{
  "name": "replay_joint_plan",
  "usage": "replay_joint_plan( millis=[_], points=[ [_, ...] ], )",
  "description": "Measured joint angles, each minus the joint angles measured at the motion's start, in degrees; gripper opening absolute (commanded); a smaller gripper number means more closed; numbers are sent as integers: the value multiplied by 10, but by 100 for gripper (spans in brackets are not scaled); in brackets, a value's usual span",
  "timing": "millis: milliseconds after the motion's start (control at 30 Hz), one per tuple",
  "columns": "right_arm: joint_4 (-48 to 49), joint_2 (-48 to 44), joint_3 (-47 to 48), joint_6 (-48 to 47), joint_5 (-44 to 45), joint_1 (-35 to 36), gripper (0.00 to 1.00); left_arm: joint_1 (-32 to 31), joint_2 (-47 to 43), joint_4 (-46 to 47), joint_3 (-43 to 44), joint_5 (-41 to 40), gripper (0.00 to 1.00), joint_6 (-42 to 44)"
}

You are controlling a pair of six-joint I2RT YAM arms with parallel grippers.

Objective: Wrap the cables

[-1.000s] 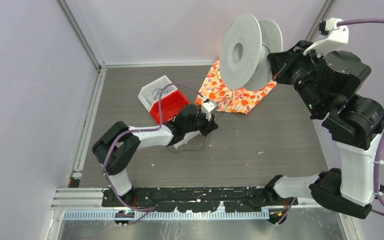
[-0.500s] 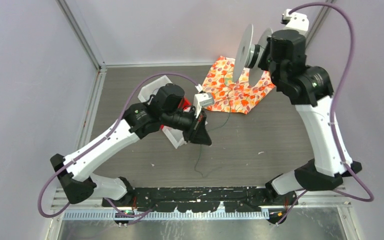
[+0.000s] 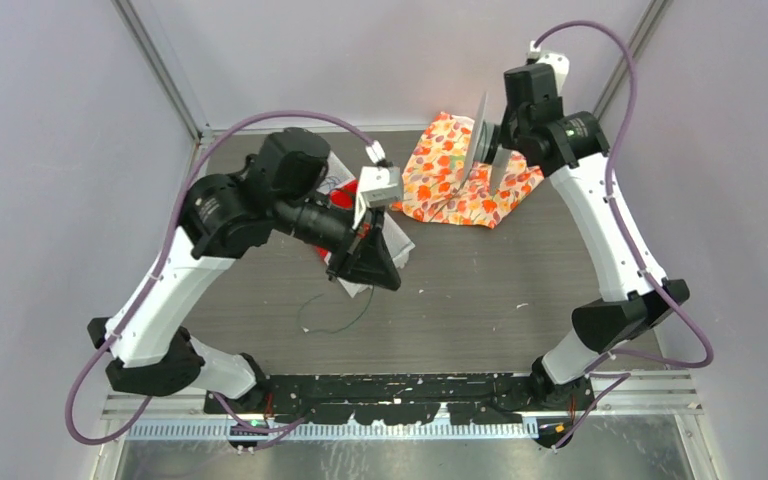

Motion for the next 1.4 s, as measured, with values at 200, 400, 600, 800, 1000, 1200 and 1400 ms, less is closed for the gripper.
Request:
replay_joint_plan(
  millis=[200, 400, 600, 800, 1000, 1200, 1400],
  points=[
    [5, 0, -133, 5, -53, 12, 1, 68, -5, 176, 15, -3, 0, -47],
    [-6, -55, -215, 10, -94, 68, 1, 179, 60, 436, 12, 45, 0, -211],
    [-41, -168, -222, 21, -129, 160, 1, 233, 149, 588, 14, 87, 0, -330],
    [-113, -217, -197, 22, -168, 195, 1, 267, 215, 652, 18, 103, 0, -394],
    [-178, -227, -135, 21, -192, 195, 1, 304, 230, 684, -12, 103, 0, -415],
    [-179, -247, -13, 20, -150, 195, 0, 307, 220, 706, -143, 101, 0, -418],
    [-83, -280, 17, 21, -77, 195, 0, 290, 213, 703, -253, 100, 0, -418]
  ],
)
